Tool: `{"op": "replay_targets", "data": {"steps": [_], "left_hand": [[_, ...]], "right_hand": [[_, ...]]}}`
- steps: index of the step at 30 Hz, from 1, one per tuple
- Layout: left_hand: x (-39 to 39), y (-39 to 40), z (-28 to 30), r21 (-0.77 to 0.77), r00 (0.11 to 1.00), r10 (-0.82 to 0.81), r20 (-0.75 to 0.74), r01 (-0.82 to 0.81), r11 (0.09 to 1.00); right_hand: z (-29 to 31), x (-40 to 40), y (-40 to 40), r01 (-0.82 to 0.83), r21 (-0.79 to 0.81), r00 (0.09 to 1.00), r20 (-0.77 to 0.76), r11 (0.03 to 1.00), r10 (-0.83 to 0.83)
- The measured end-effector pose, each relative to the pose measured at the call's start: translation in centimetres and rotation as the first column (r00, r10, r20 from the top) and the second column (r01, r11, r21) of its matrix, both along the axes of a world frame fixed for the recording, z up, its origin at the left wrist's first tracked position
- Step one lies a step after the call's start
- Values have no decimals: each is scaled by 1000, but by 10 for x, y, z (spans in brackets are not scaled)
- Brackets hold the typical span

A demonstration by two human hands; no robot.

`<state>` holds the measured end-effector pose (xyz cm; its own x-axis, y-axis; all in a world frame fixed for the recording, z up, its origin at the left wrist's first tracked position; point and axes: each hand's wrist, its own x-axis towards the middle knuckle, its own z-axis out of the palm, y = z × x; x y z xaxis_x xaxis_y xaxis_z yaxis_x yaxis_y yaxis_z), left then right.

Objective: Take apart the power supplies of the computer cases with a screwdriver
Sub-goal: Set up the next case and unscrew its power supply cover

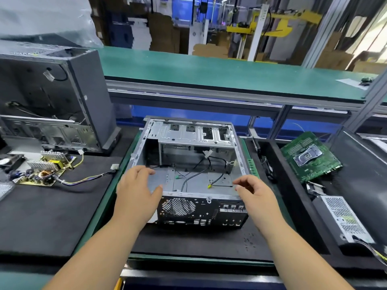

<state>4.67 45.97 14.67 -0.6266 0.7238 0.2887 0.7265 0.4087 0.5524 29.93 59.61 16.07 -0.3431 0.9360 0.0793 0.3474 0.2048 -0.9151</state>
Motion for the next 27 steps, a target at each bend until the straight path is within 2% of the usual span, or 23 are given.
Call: {"op": "replay_targets", "data": {"steps": [2, 5, 7, 10, 13, 15, 19, 25, 27], "left_hand": [[-10, -5, 1, -18, 998, 47, -44, -47, 999], [-25, -9, 2, -60, 994, 95, -46, -98, 993], [-33, -9, 2, -143, 994, 109, -9, -109, 984], [-44, -5, -1, -297, 994, 84, 71, -59, 953], [-51, -4, -6, -374, 998, 55, 31, -39, 927], [-53, -4, -10, -388, 999, 37, -6, -37, 921], [-59, 0, -13, -323, 999, 14, 32, -3, 946], [-92, 15, -4, -401, 993, -116, 18, 114, 909], [-103, 23, 2, -446, 988, -153, -33, 123, 887]], "right_hand": [[2, -5, 4, 24, 126, 989, 144, 992, -42], [2, -13, 12, -3, 315, 867, 474, 949, -155], [1, -20, 16, 23, 276, 804, 567, 961, -181], [2, -34, 27, 70, 108, 725, 677, 992, -125], [4, -44, 32, 69, -1, 644, 763, 998, -44], [2, -43, 31, 57, 23, 613, 788, 998, -54], [-1, -40, 26, 43, 100, 568, 816, 994, -107], [-6, -44, 7, 11, 89, 388, 918, 996, -86], [-1, -47, 2, -4, 101, 329, 940, 995, -94]]}}
